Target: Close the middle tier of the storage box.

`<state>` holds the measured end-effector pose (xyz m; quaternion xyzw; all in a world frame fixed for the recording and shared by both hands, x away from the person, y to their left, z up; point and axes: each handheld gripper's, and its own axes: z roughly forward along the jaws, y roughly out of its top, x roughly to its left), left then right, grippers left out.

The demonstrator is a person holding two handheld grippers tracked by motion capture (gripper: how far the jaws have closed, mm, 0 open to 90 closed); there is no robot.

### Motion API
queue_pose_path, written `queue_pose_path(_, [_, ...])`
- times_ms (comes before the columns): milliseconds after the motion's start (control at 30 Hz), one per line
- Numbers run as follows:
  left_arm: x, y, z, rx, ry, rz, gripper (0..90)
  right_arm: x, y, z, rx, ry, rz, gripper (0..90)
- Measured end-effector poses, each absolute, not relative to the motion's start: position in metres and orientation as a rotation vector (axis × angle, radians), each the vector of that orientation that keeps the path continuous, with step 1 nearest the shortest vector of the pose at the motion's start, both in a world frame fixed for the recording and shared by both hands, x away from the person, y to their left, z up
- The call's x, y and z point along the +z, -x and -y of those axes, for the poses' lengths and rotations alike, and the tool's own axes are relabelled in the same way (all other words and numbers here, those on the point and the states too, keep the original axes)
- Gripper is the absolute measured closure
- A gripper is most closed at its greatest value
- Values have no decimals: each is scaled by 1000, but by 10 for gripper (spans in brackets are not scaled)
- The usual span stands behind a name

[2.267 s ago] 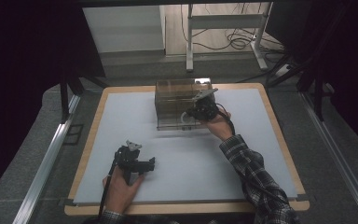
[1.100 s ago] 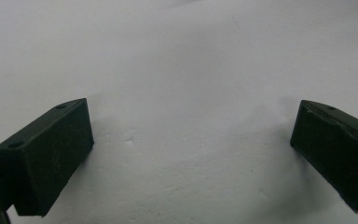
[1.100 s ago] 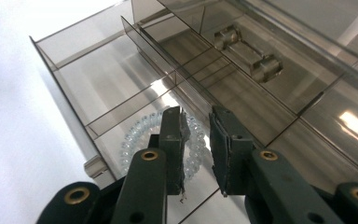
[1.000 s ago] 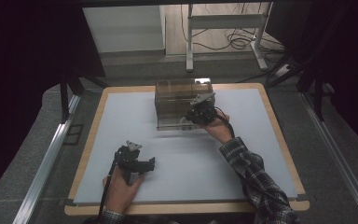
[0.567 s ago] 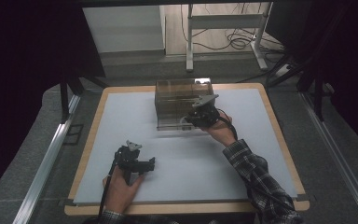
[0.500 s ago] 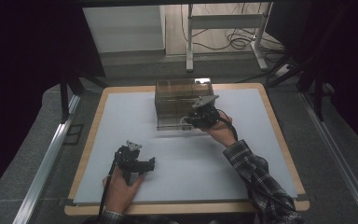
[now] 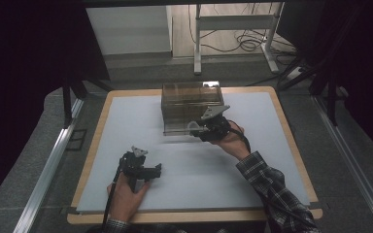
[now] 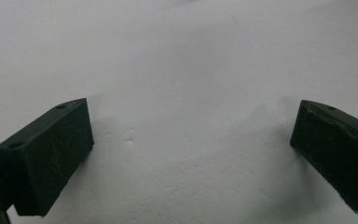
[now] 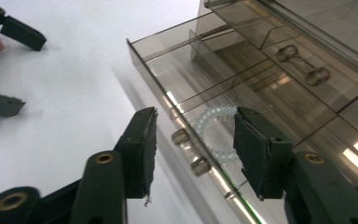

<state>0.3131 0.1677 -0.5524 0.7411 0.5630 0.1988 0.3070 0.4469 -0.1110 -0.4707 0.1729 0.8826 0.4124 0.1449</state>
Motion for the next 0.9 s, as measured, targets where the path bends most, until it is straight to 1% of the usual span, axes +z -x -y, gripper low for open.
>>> queue_pose_path(200, [-552, -313, -168, 526, -1961, -1489, 0, -472, -438, 113, 1190, -472, -2560, 430])
queue_pose_path(433, [-552, -313, -168, 526, -1960, -1489, 0, -478, -430, 116, 1186, -464, -2590, 401])
queue_pose_path(900, [-552, -313, -168, 526, -1961, -1489, 0, -496, -425, 124, 1184, -499, -2616, 389])
